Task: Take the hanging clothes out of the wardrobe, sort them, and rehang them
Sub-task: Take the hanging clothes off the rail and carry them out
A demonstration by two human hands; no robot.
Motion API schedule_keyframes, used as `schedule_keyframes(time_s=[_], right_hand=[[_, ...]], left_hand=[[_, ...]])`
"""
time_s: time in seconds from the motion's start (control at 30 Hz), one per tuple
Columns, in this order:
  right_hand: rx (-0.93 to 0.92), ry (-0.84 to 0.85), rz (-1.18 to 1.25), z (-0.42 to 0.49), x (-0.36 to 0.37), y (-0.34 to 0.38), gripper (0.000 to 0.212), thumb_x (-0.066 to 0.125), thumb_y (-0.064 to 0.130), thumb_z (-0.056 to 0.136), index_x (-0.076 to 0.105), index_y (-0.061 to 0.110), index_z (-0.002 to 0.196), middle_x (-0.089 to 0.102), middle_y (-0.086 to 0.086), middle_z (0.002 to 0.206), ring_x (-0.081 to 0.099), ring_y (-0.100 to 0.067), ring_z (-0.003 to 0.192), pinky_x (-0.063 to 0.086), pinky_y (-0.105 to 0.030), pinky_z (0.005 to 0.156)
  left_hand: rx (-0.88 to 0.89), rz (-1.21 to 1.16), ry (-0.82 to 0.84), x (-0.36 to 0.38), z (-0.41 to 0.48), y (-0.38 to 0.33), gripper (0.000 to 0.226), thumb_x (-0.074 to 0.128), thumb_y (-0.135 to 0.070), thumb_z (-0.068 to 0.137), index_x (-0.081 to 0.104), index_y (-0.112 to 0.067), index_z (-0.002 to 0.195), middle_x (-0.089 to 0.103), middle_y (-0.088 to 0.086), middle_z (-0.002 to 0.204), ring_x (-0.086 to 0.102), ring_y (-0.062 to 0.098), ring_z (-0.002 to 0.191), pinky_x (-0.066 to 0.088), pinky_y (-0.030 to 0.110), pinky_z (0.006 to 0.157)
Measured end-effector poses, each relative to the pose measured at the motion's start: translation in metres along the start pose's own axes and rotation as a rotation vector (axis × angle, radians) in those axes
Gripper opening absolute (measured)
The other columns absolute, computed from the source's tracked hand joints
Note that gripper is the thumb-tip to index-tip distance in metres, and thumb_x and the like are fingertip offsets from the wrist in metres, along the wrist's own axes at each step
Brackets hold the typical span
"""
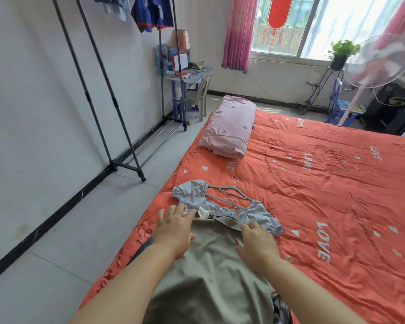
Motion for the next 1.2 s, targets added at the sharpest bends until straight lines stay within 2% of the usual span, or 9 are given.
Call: schedule_keyframes(time_s=[0.13, 0.3, 0.53, 0.73, 0.87, 1.07, 1.2], right_hand=[[-0.122, -0.053, -0.034, -0.002, -0.033, 0.052, 0.048, 0.057, 0.035, 0.088, 0.041, 0.020, 0.131, 0.042, -0.002, 0.131, 0.040, -0.023, 0.123, 0.035, -0.033, 0.100], [-0.363, -0.137, -0.041, -0.022, -0.066, 0.159, 0.055, 0.057, 0.033, 0.088, 0.035, 0.023, 0.138, 0.040, -0.001, 0.135, 0.037, -0.022, 0.126, 0.034, -0.033, 0.103], [-0.791, -0.161, -0.047, -0.115, -0.072, 0.366, 0.064, 0.056, 0.038, 0.090, 0.026, 0.022, 0.144, 0.035, 0.000, 0.141, 0.034, -0.020, 0.129, 0.032, -0.032, 0.106], [-1.148, -0.132, -0.059, -0.269, -0.037, 0.550, 0.063, 0.054, 0.039, 0.091, 0.024, 0.024, 0.145, 0.035, 0.002, 0.140, 0.035, -0.018, 0.127, 0.033, -0.029, 0.104], [-1.396, -0.107, -0.076, -0.403, -0.002, 0.658, 0.059, 0.055, 0.039, 0.090, 0.029, 0.025, 0.142, 0.034, 0.002, 0.141, 0.035, -0.020, 0.128, 0.034, -0.031, 0.103], [-1.715, -0.048, -0.048, -0.585, 0.038, 0.763, 0.064, 0.052, 0.039, 0.092, 0.021, 0.025, 0.146, 0.032, 0.002, 0.142, 0.032, -0.018, 0.129, 0.032, -0.028, 0.104], [-1.927, 0.003, -0.030, -0.700, 0.067, 0.813, 0.065, 0.052, 0.041, 0.092, 0.020, 0.027, 0.147, 0.030, 0.004, 0.144, 0.032, -0.017, 0.130, 0.032, -0.028, 0.106]], left_hand=[[-0.091, 0.010, -0.032, -0.038, -0.031, 0.041, 0.060, 0.051, -0.043, 0.091, 0.025, -0.028, 0.143, 0.026, 0.003, 0.147, 0.022, 0.023, 0.134, 0.014, 0.041, 0.112], [-0.289, 0.044, -0.118, -0.083, -0.100, 0.126, 0.060, 0.046, -0.043, 0.094, 0.021, -0.025, 0.146, 0.025, 0.005, 0.149, 0.021, 0.024, 0.136, 0.013, 0.041, 0.111], [-0.647, 0.058, -0.235, -0.117, -0.289, 0.264, 0.061, 0.045, -0.042, 0.095, 0.018, -0.026, 0.147, 0.023, 0.002, 0.150, 0.019, 0.023, 0.136, 0.013, 0.040, 0.112], [-0.996, 0.116, -0.309, -0.129, -0.527, 0.353, 0.067, 0.049, -0.043, 0.092, 0.016, -0.026, 0.148, 0.028, -0.001, 0.147, 0.025, 0.022, 0.133, 0.021, 0.038, 0.107], [-1.232, 0.179, -0.311, -0.130, -0.701, 0.386, 0.065, 0.045, -0.046, 0.094, 0.015, -0.026, 0.148, 0.027, 0.000, 0.147, 0.024, 0.022, 0.134, 0.018, 0.038, 0.110], [-1.540, 0.228, -0.303, -0.124, -0.908, 0.394, 0.063, 0.045, -0.043, 0.094, 0.015, -0.028, 0.147, 0.025, 0.000, 0.149, 0.021, 0.022, 0.136, 0.012, 0.039, 0.111], [-1.734, 0.244, -0.285, -0.120, -1.018, 0.390, 0.065, 0.044, -0.046, 0.095, 0.013, -0.028, 0.148, 0.027, 0.000, 0.147, 0.022, 0.022, 0.134, 0.017, 0.038, 0.109]])
Point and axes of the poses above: each hand's wrist, its own z-axis towards the middle knuckle, its own x-axis out of the palm, y = z × x, the point moved 5 cm from there along z, towards the middle knuckle
